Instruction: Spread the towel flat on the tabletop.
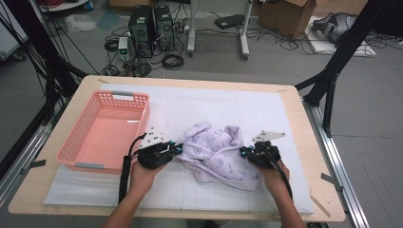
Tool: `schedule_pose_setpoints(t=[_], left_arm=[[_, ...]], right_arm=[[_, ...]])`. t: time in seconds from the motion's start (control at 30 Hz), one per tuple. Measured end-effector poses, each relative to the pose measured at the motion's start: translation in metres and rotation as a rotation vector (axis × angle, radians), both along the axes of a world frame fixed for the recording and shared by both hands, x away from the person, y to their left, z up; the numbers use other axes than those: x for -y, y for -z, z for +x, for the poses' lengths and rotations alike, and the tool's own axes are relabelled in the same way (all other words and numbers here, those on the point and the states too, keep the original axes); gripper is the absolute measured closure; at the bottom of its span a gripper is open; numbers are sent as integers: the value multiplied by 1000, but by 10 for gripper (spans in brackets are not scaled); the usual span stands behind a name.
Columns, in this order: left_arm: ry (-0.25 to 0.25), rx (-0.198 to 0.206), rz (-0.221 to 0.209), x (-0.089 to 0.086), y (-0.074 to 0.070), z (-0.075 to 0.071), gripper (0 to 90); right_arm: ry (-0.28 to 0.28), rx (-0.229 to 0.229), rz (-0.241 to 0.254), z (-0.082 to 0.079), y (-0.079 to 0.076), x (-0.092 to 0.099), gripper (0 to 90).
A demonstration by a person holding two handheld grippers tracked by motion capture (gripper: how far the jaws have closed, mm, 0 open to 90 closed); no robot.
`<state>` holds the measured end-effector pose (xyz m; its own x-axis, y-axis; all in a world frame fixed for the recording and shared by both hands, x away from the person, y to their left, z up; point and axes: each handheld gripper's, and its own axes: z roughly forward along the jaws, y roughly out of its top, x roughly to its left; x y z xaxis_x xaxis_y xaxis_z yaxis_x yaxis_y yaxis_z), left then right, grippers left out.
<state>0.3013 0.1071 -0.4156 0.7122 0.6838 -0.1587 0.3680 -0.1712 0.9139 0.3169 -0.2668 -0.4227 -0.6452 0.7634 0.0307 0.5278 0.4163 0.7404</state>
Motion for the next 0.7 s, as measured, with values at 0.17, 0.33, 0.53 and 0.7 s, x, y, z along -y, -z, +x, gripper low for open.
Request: schedule_pose_setpoints(t=[0.17, 0.33, 0.53, 0.7], left_arm=[[-18, 3, -10, -1, 0, -2, 788], [-15, -4, -8, -1, 2, -4, 778], [-16, -33, -10, -4, 8, -6, 663], [-14, -46, -19, -6, 13, -7, 628]], right_arm=[[43, 15, -22, -38, -8, 30, 860], [29, 12, -39, -80, -7, 51, 861], [25, 18, -8, -96, -4, 59, 746], [38, 122, 54, -81, -28, 47, 628]])
